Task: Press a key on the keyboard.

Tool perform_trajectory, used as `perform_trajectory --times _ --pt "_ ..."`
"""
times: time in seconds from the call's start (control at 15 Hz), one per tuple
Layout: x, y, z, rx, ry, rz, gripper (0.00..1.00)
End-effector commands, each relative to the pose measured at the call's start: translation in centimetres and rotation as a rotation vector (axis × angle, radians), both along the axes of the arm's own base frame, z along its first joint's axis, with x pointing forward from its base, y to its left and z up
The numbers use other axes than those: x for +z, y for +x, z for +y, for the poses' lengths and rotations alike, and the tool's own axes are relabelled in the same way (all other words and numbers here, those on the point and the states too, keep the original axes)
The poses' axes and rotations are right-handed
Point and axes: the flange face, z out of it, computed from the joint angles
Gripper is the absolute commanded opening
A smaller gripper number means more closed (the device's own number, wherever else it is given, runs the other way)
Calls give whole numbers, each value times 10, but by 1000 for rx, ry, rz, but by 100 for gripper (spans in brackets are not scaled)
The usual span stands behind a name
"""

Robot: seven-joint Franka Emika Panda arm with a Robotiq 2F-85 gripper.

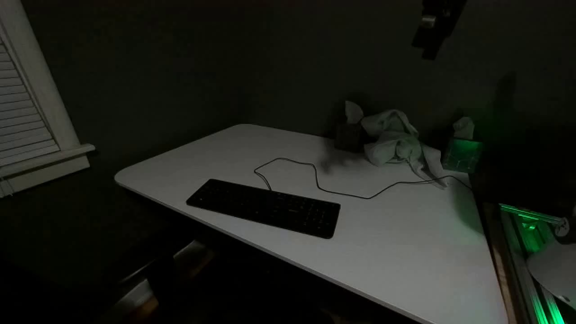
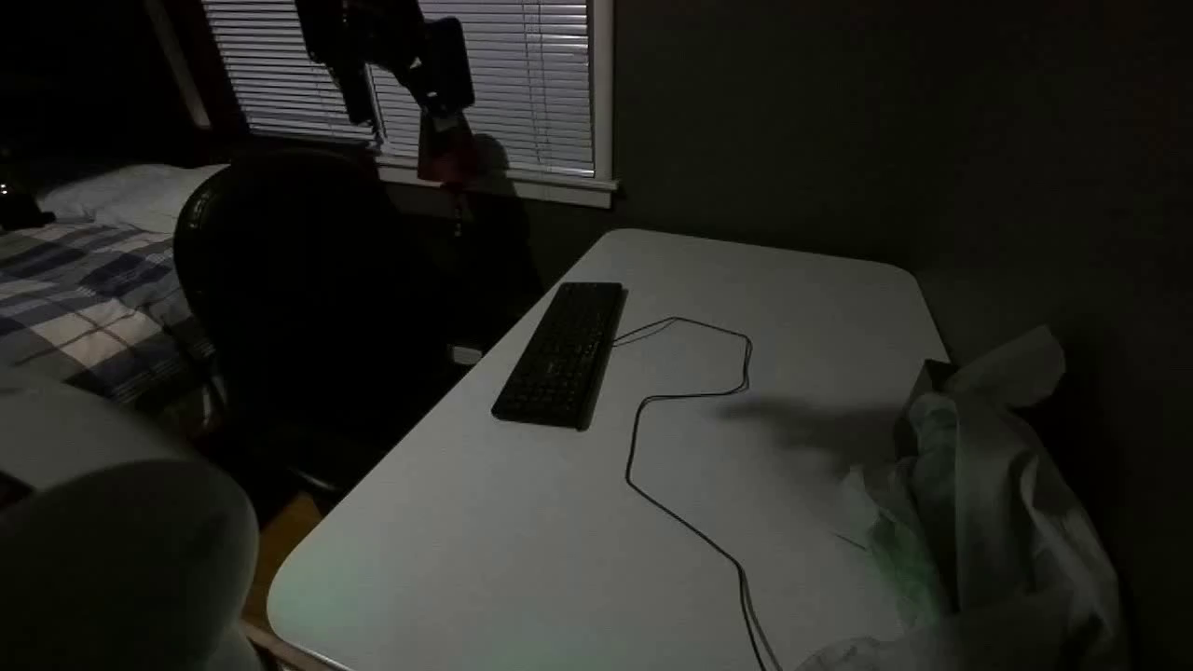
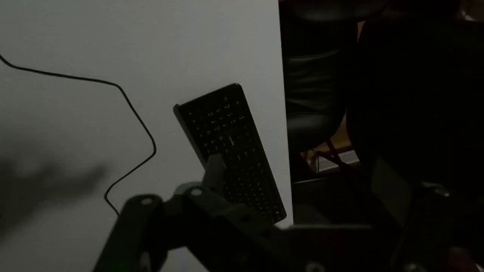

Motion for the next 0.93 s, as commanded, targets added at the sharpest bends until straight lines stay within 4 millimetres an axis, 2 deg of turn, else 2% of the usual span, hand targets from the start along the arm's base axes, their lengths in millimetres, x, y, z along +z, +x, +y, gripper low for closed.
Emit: perform_trajectory --times 0.0,0.33,0.6,0.87 --pt "0 0 0 0 0 1 100" --pt "0 0 0 0 0 1 100" --pt "-1 33 14 77 -69 -37 100" --pt "-22 86 32 118 -107 -43 100"
